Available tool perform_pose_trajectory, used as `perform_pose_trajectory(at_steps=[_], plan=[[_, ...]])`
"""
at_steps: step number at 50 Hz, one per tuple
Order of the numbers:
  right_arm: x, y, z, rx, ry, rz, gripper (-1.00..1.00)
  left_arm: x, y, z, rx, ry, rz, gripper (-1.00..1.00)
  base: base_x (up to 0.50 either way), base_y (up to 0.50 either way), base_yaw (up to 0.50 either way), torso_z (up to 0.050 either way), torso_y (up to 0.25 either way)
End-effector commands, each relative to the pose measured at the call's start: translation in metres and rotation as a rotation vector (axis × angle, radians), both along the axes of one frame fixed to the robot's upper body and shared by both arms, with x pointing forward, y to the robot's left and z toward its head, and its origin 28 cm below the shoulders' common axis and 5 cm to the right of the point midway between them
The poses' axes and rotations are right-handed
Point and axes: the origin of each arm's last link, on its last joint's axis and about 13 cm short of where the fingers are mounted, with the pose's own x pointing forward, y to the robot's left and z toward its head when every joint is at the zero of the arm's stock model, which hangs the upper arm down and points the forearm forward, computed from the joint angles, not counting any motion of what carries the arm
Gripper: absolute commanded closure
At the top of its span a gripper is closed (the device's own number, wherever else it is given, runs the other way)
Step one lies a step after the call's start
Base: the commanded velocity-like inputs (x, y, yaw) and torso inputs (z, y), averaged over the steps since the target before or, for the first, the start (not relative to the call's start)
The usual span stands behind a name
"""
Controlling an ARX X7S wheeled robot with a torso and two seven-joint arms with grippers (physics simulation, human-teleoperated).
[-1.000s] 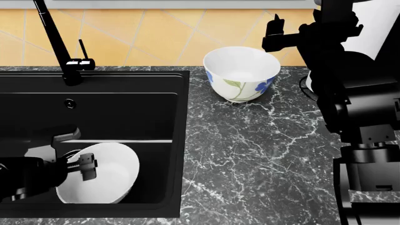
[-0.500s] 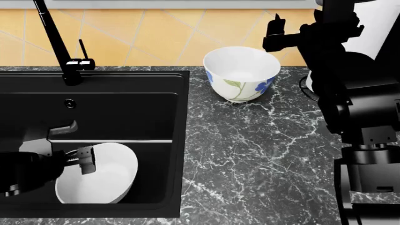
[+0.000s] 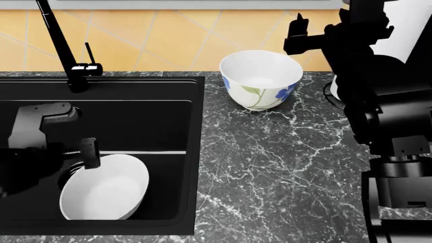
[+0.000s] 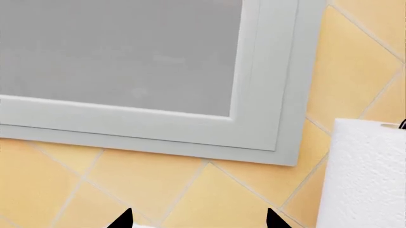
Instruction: Stack the bowls in the sink.
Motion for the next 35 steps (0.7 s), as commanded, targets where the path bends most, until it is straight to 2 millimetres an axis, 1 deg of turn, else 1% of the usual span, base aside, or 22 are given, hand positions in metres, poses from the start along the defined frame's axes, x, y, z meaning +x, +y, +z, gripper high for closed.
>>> perform_pose_trajectory(at_steps=[1, 9, 16, 23, 35], plan=[[-0.002, 0.000, 0.001, 0.004, -0.006, 0.002, -1.00, -0.004, -0.010, 0.029, -0.013, -0.101, -0.064, -1.00, 0.00, 0.00, 0.00, 0.000, 0.000], [-0.006, -0.003, 0.002, 0.010, -0.009, 0.000, -1.00, -0.006, -0.023, 0.047, -0.037, -0.158, -0.123, -1.00, 0.00, 0.00, 0.00, 0.000, 0.000], [-0.008, -0.003, 0.004, 0.013, -0.014, 0.002, -1.00, -0.002, -0.038, 0.064, -0.055, -0.200, -0.185, -1.00, 0.00, 0.00, 0.00, 0.000, 0.000], [-0.009, -0.004, 0.002, 0.017, -0.013, 0.002, -1.00, 0.005, -0.054, 0.082, -0.075, -0.240, -0.231, -1.00, 0.00, 0.00, 0.00, 0.000, 0.000], [-0.011, -0.005, 0.002, 0.022, -0.018, 0.006, -1.00, 0.026, -0.083, 0.106, -0.099, -0.298, -0.314, -1.00, 0.00, 0.00, 0.00, 0.000, 0.000]])
